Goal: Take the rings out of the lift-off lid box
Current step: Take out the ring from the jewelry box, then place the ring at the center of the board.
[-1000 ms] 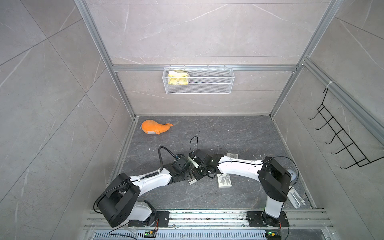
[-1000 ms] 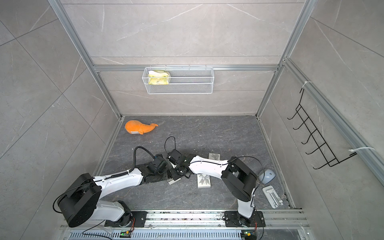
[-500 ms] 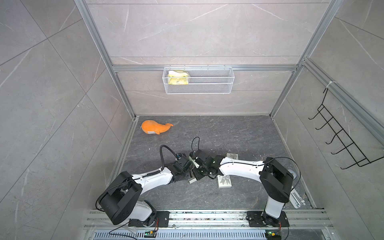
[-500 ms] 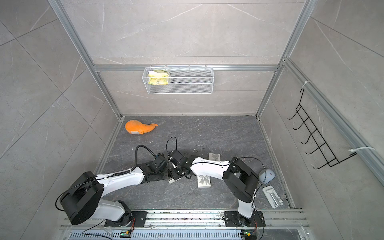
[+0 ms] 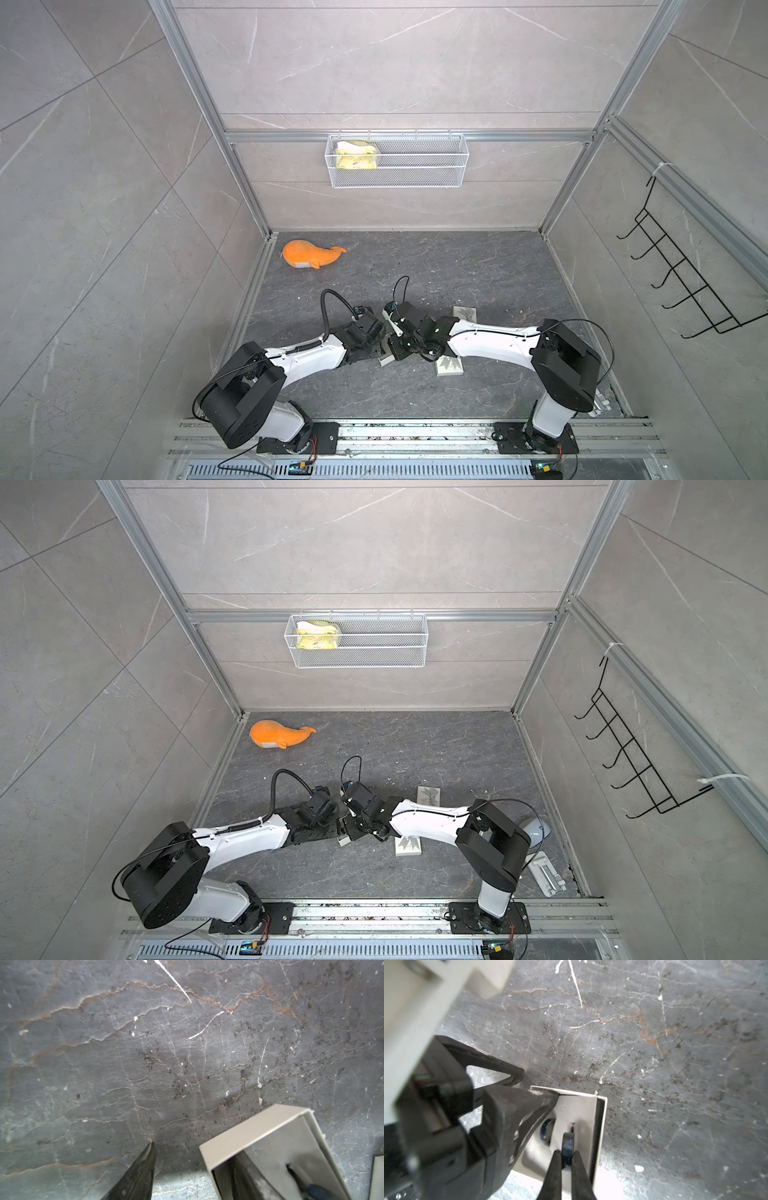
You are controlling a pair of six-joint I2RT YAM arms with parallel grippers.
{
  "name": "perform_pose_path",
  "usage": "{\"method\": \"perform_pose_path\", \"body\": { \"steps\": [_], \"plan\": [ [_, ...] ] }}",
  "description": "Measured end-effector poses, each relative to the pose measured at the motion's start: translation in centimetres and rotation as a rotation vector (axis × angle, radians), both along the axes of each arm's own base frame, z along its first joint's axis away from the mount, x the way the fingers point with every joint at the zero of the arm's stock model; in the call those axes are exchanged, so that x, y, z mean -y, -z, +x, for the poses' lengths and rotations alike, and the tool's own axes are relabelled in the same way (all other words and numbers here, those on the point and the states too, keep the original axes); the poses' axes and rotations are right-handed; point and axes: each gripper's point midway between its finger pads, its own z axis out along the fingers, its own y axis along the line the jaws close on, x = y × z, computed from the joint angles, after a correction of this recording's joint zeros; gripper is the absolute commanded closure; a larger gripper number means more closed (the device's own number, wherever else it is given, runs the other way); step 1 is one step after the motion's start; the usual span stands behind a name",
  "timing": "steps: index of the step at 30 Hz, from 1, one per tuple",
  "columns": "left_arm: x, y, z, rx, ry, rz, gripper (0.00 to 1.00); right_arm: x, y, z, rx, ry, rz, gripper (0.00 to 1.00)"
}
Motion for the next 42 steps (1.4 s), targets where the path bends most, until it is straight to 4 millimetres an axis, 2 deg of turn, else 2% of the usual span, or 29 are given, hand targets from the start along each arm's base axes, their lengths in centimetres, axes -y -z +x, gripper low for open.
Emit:
{"method": "perform_pose_path", "body": {
  "steps": [7, 13, 17, 23, 29, 34, 37, 42],
  "plan": [
    [0.0, 0.0, 0.0, 0.001, 0.005, 0.003, 0.44, 0.4, -0.5, 0.3, 0.025, 0.033, 0.026, 1.00],
    [-0.3, -0.2, -0.3, 0.000, 0.017, 0.010, 0.31, 1.9, -0.6, 1.6, 0.041, 0.115, -0.027, 0.99],
    [-0.9, -0.5, -1.0, -0.013, 0.022, 0.025, 0.28, 3.2, -0.5, 2.8, 0.045, 0.178, -0.052, 0.91],
    [-1.2, -1.2, -1.3, -0.006, 0.026, 0.021, 0.26, 4.7, 0.5, 3.3, 0.020, 0.221, -0.096, 0.75],
    [-1.3, -1.5, -1.4, -0.001, 0.029, 0.017, 0.25, 5.8, 2.1, 3.1, -0.017, 0.231, -0.154, 0.71],
    [-1.2, -1.6, -1.3, 0.001, 0.029, 0.015, 0.23, 5.1, 1.8, 2.7, -0.029, 0.204, -0.118, 0.70],
    [-1.0, -1.7, -1.2, 0.007, 0.030, 0.006, 0.22, 4.4, 0.8, 1.9, -0.030, 0.164, -0.061, 0.69],
    [-0.9, -1.8, -1.0, 0.015, 0.029, -0.004, 0.20, 2.0, -0.2, 0.0, -0.031, 0.064, 0.028, 0.69]
  ]
}}
